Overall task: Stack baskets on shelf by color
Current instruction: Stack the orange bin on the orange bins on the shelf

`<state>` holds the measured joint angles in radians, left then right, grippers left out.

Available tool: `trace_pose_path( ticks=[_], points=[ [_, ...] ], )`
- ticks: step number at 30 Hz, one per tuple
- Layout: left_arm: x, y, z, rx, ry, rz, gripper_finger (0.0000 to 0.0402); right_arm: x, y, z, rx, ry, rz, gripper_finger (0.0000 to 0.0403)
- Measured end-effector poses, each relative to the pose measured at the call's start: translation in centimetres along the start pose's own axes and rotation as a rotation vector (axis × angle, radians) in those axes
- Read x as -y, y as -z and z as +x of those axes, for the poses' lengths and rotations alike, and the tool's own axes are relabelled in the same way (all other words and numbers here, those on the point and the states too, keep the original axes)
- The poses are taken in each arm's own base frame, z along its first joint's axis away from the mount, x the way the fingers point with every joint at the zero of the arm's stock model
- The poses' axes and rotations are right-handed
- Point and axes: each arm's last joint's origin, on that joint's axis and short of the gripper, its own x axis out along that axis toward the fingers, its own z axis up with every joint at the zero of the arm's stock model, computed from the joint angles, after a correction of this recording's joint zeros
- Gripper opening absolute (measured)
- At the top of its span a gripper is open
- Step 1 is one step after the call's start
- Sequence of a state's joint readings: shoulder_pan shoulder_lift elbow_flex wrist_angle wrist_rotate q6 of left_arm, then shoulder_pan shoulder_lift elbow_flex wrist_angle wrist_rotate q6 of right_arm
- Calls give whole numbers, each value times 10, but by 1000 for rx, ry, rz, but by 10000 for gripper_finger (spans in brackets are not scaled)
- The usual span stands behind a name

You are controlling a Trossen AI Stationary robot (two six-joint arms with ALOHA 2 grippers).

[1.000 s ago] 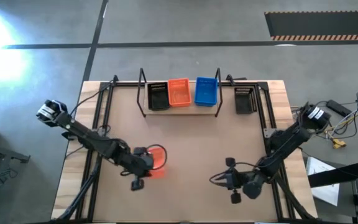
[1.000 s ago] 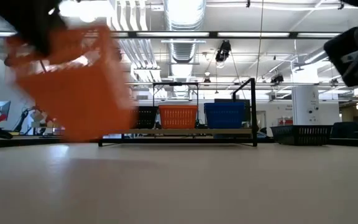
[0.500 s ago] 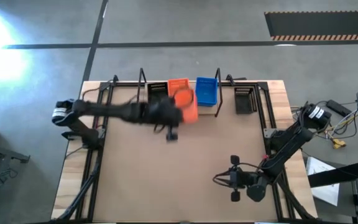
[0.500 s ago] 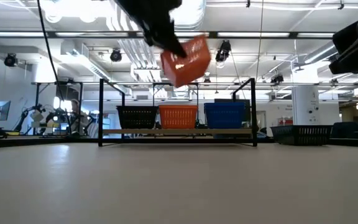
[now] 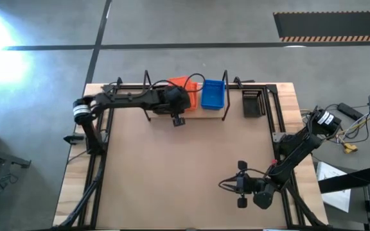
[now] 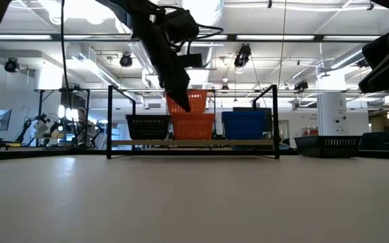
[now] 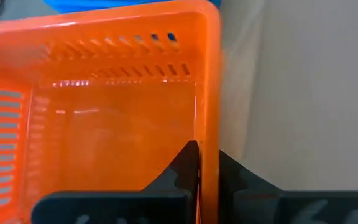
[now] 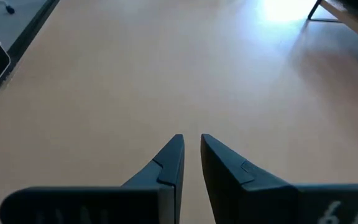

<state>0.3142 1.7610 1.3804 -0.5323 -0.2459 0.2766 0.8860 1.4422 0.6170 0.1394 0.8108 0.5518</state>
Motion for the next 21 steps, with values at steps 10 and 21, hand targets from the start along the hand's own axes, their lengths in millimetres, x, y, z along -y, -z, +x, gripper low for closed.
trace_pose_path(
  ticks=[10,21],
  points=[
    [-1,-3,2,22,-30,26,0,0,0,0,0,0,0,47],
    [-4,-7,2,98,40,240,0,0,0,0,1,0,1,47]
  ],
)
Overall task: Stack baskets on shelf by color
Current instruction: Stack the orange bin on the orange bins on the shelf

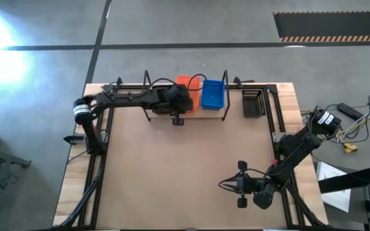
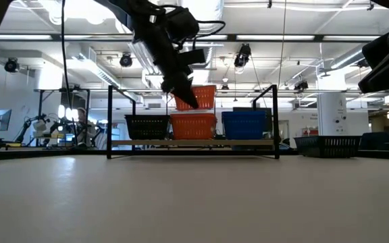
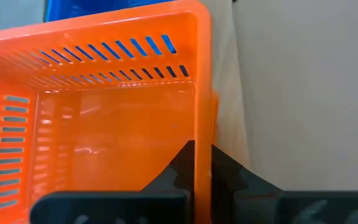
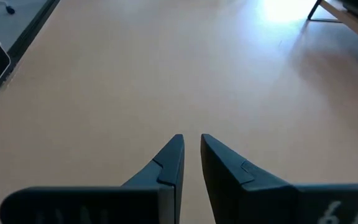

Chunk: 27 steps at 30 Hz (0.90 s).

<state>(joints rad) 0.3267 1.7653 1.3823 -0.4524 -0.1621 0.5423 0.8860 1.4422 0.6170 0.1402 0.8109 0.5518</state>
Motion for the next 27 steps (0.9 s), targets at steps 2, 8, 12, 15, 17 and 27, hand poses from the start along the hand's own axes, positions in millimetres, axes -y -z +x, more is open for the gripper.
trace_pose_path(
  ticks=[2,8,12,15,17,27],
  points=[
    [-2,1,1,6,14,1,0,0,0,0,1,0,0,47],
    [-5,1,1,9,-13,-10,0,0,0,0,4,-1,4,47],
    [-6,1,1,13,-23,2,0,0,0,0,4,-1,4,47],
    [-7,2,1,11,-26,3,0,0,0,0,4,-2,4,47],
    [-9,3,2,8,-28,1,0,0,0,0,4,-2,4,47],
    [-12,5,3,4,-30,21,33,0,0,0,4,-1,4,47]
  ],
)
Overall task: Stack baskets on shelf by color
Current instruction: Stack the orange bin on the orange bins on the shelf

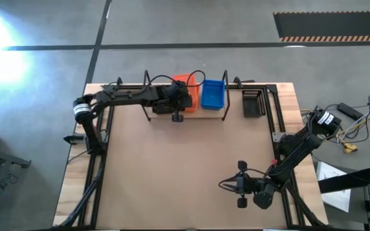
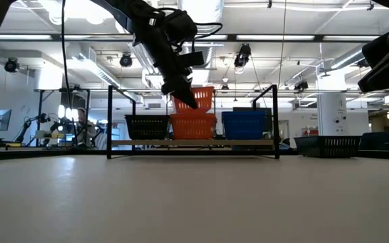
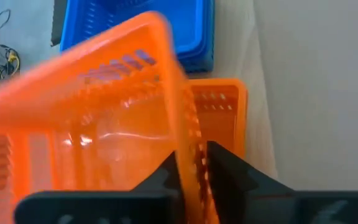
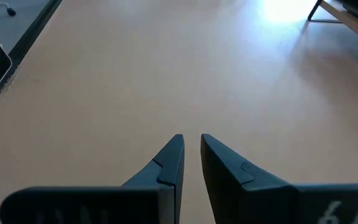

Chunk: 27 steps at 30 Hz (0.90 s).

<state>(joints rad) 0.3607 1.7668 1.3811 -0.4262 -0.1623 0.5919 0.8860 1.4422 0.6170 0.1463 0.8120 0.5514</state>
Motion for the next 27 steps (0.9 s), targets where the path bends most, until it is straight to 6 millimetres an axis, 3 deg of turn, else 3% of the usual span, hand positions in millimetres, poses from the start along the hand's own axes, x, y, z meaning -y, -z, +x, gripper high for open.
trace_pose_path(
  ticks=[6,12,15,22,27],
  points=[
    [0,0,0,8,12,-2,82,0,0,0,0,0,0,47],
    [1,-3,-1,43,55,1,90,0,0,0,0,0,0,47],
    [1,-5,-2,67,74,23,78,0,0,0,0,0,0,47],
    [-1,-9,-5,88,74,44,8,0,0,0,0,0,-1,47],
    [0,-12,-4,157,112,43,5,0,0,0,0,0,-1,47]
  ],
)
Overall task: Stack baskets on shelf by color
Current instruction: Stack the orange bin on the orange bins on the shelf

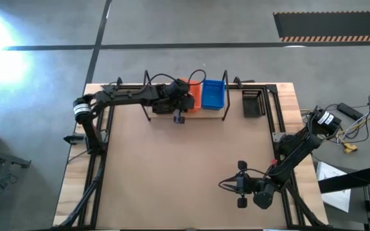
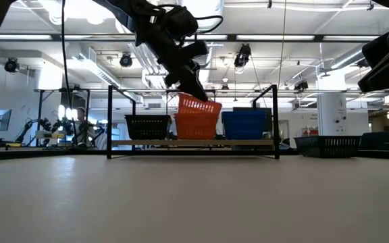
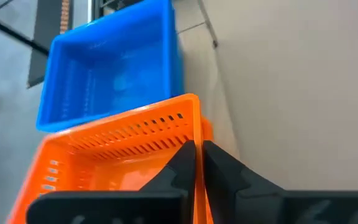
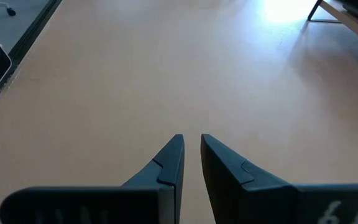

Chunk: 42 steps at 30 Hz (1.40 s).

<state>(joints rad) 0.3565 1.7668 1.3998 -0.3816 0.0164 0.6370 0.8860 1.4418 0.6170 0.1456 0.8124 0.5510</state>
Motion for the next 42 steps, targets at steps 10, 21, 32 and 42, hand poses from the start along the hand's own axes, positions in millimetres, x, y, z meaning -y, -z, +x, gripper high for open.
trace_pose_path(
  ticks=[10,21,32,42],
  points=[
    [-2,-3,0,33,-19,-1,38,0,0,0,0,0,0,47],
    [-1,-6,-16,-25,-96,-46,163,0,1,0,-5,3,-6,47],
    [19,12,13,-97,-36,-85,166,3,3,1,-8,11,14,47],
    [22,21,30,-128,-22,-92,79,3,3,1,-8,11,15,47]
  ],
)
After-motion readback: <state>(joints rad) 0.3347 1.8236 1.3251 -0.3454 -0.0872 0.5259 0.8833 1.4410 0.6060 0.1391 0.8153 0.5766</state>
